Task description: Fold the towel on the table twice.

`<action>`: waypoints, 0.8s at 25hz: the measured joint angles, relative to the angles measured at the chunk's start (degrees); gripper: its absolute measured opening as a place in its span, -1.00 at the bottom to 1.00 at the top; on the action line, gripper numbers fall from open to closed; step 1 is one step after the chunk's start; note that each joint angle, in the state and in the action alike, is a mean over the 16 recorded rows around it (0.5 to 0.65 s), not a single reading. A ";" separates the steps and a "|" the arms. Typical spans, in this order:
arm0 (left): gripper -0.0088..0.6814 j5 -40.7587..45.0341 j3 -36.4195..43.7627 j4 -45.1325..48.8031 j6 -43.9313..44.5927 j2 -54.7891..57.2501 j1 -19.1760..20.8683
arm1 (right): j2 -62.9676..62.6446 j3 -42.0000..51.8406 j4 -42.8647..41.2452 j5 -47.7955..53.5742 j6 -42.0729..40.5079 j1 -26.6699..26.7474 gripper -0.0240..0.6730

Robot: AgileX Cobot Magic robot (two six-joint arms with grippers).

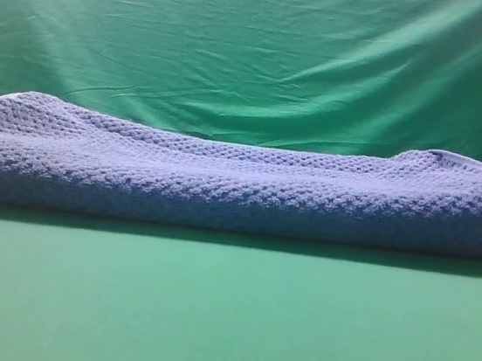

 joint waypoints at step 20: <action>-0.97 0.00 0.00 -0.09 0.00 0.00 1.64 | 0.00 0.00 0.00 0.00 0.00 -9.01 -0.93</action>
